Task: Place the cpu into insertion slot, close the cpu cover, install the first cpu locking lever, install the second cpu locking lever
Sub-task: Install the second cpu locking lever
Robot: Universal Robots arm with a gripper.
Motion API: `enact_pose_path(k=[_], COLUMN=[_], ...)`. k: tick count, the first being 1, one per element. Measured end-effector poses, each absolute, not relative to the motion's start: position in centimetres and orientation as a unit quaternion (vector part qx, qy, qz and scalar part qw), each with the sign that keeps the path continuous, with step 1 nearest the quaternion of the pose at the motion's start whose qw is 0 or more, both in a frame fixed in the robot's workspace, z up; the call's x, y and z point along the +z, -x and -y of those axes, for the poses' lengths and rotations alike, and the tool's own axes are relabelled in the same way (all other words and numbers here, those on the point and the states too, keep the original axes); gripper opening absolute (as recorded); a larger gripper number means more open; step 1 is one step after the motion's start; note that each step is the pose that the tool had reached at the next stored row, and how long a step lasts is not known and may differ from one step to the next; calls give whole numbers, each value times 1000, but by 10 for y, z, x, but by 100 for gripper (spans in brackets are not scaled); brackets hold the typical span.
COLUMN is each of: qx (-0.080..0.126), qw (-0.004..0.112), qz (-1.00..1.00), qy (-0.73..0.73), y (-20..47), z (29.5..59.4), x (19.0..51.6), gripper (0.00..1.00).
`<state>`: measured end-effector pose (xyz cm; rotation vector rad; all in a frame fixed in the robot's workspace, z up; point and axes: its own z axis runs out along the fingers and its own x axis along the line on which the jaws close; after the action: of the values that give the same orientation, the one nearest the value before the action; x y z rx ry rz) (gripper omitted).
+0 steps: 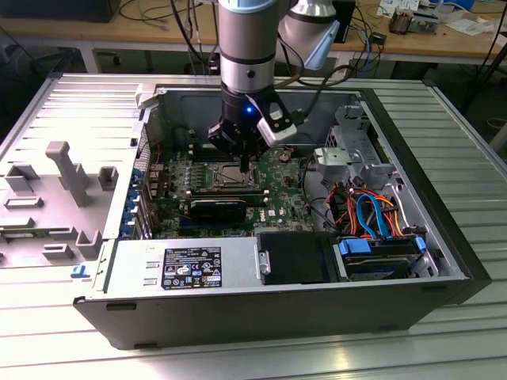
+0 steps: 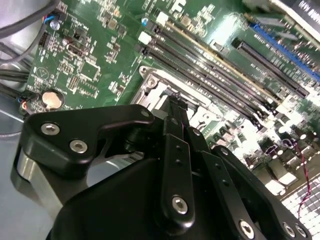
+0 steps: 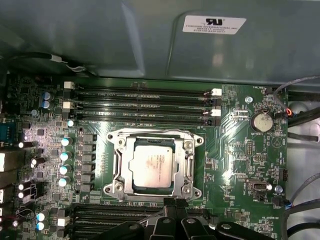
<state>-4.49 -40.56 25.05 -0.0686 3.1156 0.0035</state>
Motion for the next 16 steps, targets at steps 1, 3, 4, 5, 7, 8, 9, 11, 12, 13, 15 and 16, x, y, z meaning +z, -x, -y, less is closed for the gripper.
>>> enact_pose_path(k=[1, 3, 4, 5, 7, 8, 9, 11, 12, 13, 15, 16], qx=[1, 1, 1, 1, 1, 1, 1, 1, 1, 1, 1, 1], qw=[13, 13, 13, 13, 13, 13, 13, 13, 13, 13, 13, 13], qz=[-1000, -1000, -1000, -1000, -1000, -1000, -1000, -1000, -1000, -1000, -1000, -1000], qy=[22, 22, 22, 22, 22, 22, 22, 22, 22, 22, 22, 22], y=[45, 45, 45, 46, 48, 48, 51, 54, 54, 55, 56, 56], z=[407, 411, 411, 412, 413, 413, 414, 414, 414, 414, 414, 414], x=[251, 251, 250, 250, 250, 250, 250, 250, 250, 250, 250, 250], gripper=[11, 11, 11, 11, 11, 11, 11, 11, 11, 11, 11, 11])
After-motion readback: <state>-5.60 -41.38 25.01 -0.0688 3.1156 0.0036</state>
